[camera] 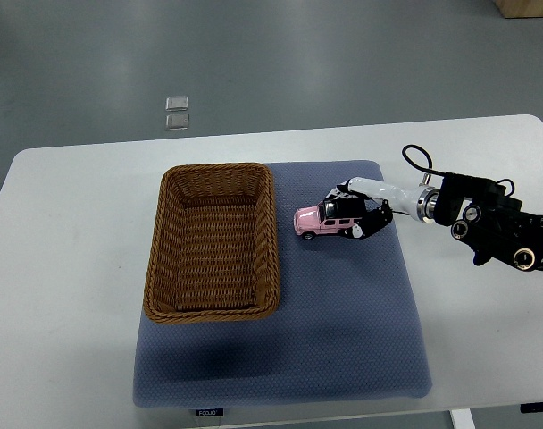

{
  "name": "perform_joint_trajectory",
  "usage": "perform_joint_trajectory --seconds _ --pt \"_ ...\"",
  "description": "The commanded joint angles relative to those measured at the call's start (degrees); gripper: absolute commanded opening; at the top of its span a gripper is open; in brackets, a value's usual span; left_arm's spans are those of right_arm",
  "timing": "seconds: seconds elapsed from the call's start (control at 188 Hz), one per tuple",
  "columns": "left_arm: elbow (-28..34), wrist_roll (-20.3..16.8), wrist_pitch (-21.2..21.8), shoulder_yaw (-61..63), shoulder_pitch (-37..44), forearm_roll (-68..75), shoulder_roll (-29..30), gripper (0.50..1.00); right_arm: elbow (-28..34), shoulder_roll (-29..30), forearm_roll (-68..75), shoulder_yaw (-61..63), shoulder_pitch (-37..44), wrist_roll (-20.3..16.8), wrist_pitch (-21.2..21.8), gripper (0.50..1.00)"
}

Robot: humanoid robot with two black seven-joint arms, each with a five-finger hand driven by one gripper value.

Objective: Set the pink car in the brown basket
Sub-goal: 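Lower the right hand and close fingers around the pink car, then lift the car and carry it toward the wicker basket, then lower the car into the basket and release it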

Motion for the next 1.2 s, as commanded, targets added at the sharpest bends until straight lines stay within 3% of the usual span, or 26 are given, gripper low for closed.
perform_joint_trajectory --seconds 0.0,0.367,0.617,0.862,1.197 --pt "-0.1 0.0 0.0 0.0 0.0 0.0 0.0 1.0 0.1 -0.4 0.1 0.2 0.3 0.2 -0.4 0.5" --pt "-0.1 0.0 0.0 0.0 0.0 0.0 0.0 1.0 2.5 -4.4 1.1 1.2 4.6 0.4 -1.0 0.5" --pt "-0.2 0.0 0.0 0.0 0.0 0.0 0.0 1.0 4.9 -3.6 1.6 1.1 8.6 0.3 -0.4 0.5" --pt "-0.2 0.0 0.0 0.1 0.0 0.0 0.0 1.0 4.3 3.9 3.5 -0.2 13.6 0.1 0.0 0.5" --pt "-0.3 0.0 0.0 0.3 0.0 0.0 0.0 1.0 -0.7 14.8 3.3 -3.2 13.1 0.5 -1.0 0.5"
